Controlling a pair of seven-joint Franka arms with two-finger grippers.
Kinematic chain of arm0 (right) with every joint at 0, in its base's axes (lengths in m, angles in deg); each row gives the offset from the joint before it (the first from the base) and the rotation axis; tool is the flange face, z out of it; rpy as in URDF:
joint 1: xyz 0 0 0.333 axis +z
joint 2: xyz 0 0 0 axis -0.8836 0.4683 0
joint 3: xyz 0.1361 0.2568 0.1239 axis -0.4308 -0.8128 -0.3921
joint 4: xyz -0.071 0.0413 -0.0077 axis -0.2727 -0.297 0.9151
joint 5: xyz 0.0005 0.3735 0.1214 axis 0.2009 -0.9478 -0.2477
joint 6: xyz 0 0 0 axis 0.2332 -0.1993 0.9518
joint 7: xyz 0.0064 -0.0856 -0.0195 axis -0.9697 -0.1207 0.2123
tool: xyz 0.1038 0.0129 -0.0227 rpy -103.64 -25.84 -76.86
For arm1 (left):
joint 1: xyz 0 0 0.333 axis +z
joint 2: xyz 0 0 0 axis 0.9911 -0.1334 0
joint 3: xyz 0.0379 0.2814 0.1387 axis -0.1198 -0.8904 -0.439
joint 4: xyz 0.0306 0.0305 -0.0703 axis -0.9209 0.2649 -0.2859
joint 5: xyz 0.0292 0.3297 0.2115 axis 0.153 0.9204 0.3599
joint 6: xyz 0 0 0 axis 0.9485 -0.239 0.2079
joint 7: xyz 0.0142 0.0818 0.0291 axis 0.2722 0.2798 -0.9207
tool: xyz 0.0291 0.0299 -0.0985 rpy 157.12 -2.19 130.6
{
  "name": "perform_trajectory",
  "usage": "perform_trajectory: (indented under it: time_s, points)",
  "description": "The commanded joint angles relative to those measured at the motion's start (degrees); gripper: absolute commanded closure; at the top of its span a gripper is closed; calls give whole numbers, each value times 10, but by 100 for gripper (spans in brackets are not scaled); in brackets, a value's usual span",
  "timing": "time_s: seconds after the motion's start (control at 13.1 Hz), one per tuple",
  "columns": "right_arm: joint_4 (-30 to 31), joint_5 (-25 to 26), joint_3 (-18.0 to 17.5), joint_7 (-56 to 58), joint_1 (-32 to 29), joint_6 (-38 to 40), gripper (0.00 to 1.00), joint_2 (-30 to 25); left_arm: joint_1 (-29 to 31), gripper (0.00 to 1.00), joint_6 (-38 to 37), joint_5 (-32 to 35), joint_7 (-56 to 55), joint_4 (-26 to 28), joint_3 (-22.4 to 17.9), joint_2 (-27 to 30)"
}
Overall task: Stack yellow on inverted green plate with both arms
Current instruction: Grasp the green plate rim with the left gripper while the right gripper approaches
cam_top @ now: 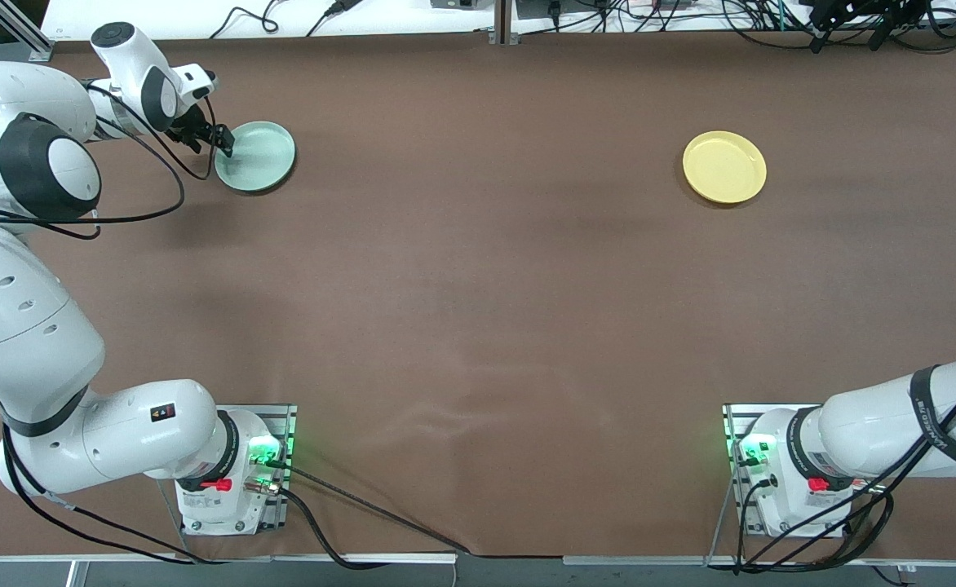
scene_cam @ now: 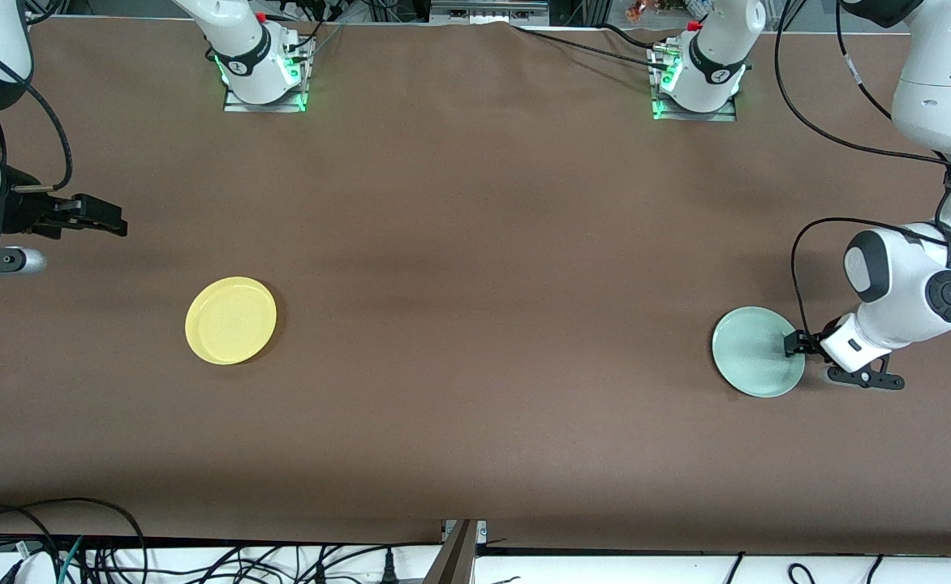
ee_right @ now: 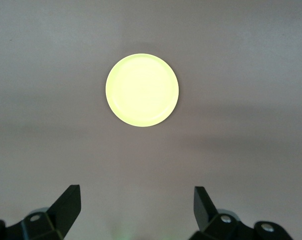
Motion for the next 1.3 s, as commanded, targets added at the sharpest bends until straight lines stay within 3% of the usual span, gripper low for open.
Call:
perform_trajectory:
  time_s: [0.0,0.15,0.31,0.76,1.22]
  points:
    - [-6,19,0,5,-5,5,0,11,6,62,2,14,17,-14,6,-8]
    - [-6,33,0,5,-4,5,0,29,6,76,2,14,20,-14,5,-7]
    - [-6,51,-1,4,0,4,0,35,6,98,2,14,54,-14,6,-7]
    - [-5,61,0,0,-16,-39,0,112,3,100,-15,13,76,-13,13,29]
    - [-1,59,0,5,-22,-76,0,158,-44,100,-139,14,29,-19,35,122]
